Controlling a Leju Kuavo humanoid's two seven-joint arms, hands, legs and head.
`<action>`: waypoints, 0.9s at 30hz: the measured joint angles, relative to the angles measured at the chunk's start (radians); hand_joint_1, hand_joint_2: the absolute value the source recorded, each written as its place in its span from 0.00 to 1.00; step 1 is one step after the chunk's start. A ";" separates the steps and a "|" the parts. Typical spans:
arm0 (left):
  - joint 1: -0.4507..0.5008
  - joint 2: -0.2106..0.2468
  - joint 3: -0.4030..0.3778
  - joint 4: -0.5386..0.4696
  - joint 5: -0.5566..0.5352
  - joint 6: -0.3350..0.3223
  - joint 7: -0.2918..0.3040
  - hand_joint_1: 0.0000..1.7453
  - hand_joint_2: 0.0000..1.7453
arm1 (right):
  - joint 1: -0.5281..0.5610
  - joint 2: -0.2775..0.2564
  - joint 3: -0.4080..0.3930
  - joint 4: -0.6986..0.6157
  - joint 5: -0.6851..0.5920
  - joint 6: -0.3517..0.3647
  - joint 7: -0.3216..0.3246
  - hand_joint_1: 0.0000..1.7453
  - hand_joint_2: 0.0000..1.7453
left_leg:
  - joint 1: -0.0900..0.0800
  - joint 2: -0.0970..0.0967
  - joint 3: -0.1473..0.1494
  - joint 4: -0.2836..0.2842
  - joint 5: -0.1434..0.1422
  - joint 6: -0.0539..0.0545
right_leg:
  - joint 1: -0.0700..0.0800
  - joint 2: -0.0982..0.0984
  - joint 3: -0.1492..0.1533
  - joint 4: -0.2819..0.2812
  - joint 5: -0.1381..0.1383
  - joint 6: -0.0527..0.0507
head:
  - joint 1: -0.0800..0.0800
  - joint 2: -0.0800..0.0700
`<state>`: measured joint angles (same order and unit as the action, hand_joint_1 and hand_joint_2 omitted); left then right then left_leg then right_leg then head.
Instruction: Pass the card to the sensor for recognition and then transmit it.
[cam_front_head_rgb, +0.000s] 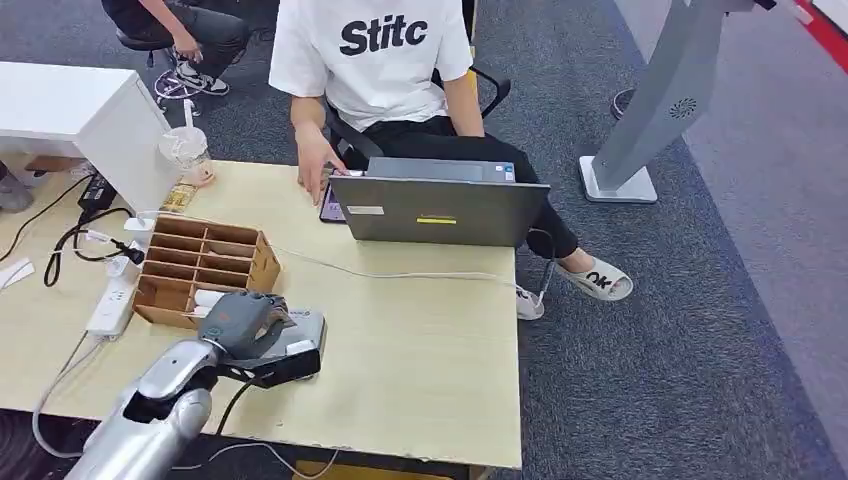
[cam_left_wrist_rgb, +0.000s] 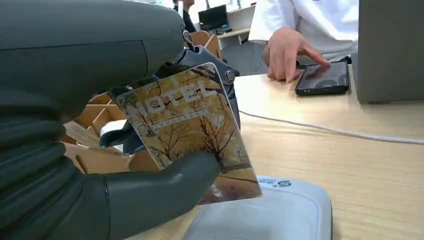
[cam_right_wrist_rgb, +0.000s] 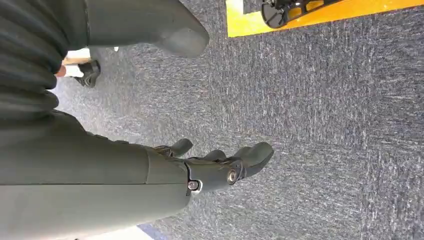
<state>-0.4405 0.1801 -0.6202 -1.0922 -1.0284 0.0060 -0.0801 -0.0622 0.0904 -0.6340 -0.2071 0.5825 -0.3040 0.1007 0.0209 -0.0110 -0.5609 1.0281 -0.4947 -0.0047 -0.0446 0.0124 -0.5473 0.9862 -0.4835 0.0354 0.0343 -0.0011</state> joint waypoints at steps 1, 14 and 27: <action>0.003 -0.001 -0.005 0.004 -0.007 0.016 -0.005 1.00 1.00 | 0.000 0.000 0.000 0.000 0.003 0.000 0.000 0.00 1.00 | 0.000 0.000 0.000 0.000 0.000 0.000 | 0.000 0.000 0.000 0.000 0.000 0.000 | 0.000 0.000; 0.008 -0.010 -0.023 0.032 -0.014 0.037 -0.010 1.00 1.00 | 0.000 0.002 0.000 0.000 0.005 0.000 0.001 0.00 1.00 | 0.000 0.000 0.000 0.000 0.000 0.000 | 0.000 0.000 0.000 0.000 0.000 0.000 | 0.000 0.000; 0.015 -0.017 -0.027 0.040 -0.013 0.058 -0.013 1.00 1.00 | 0.000 0.003 0.000 0.000 0.014 0.000 -0.002 0.00 1.00 | 0.000 0.000 0.000 0.000 0.000 0.000 | 0.000 0.000 0.000 0.000 0.000 0.000 | 0.000 0.000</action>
<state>-0.4254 0.1633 -0.6474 -1.0517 -1.0414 0.0637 -0.0935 -0.0623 0.0938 -0.6344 -0.2068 0.5966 -0.3037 0.0988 0.0209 -0.0111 -0.5609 1.0281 -0.4947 -0.0047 -0.0447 0.0123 -0.5471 0.9862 -0.4835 0.0354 0.0339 -0.0011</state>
